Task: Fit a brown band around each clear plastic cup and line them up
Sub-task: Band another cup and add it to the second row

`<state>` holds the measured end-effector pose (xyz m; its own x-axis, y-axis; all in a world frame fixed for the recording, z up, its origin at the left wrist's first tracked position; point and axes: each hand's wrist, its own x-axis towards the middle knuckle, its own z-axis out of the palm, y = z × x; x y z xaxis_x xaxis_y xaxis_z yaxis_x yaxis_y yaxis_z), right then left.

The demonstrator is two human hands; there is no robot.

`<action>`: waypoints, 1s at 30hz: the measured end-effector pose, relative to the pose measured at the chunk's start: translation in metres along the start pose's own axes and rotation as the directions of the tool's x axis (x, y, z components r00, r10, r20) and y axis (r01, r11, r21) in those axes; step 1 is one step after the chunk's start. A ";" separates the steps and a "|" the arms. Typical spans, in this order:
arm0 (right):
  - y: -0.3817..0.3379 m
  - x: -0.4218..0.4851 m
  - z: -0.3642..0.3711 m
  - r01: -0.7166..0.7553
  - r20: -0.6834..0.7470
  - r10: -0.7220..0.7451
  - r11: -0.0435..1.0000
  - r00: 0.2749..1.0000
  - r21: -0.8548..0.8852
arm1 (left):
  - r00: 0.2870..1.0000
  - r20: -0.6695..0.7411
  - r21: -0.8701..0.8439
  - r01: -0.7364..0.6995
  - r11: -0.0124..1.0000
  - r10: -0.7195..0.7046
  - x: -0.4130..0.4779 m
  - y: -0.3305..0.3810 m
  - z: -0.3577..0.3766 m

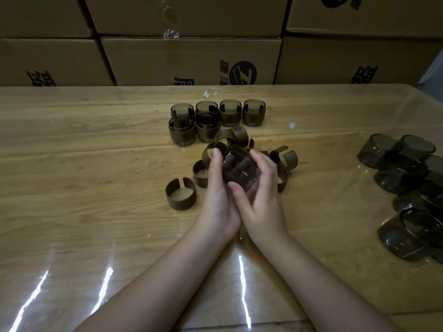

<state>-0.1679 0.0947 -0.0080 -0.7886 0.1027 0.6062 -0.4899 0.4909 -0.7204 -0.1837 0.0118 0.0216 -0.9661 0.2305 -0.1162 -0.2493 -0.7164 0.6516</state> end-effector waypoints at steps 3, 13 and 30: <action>0.004 0.003 -0.004 -0.014 0.008 0.014 1.000 1.000 -0.018 | 0.998 0.040 0.130 -0.061 0.990 0.056 0.001 -0.010 -0.002; 0.023 0.011 -0.035 -0.057 0.184 0.097 0.975 0.978 -0.215 | 0.972 0.113 0.570 -0.235 0.788 0.208 0.006 -0.006 -0.026; 0.060 0.030 -0.070 -0.406 0.070 0.429 0.888 0.901 -0.214 | 0.993 0.115 0.431 -0.088 0.898 0.042 0.008 -0.002 -0.033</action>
<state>-0.1946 0.1878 -0.0094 -0.9464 0.2421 0.2137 -0.0356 0.5796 -0.8141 -0.1927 -0.0066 -0.0059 -0.9617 0.2741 -0.0020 -0.1103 -0.3802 0.9183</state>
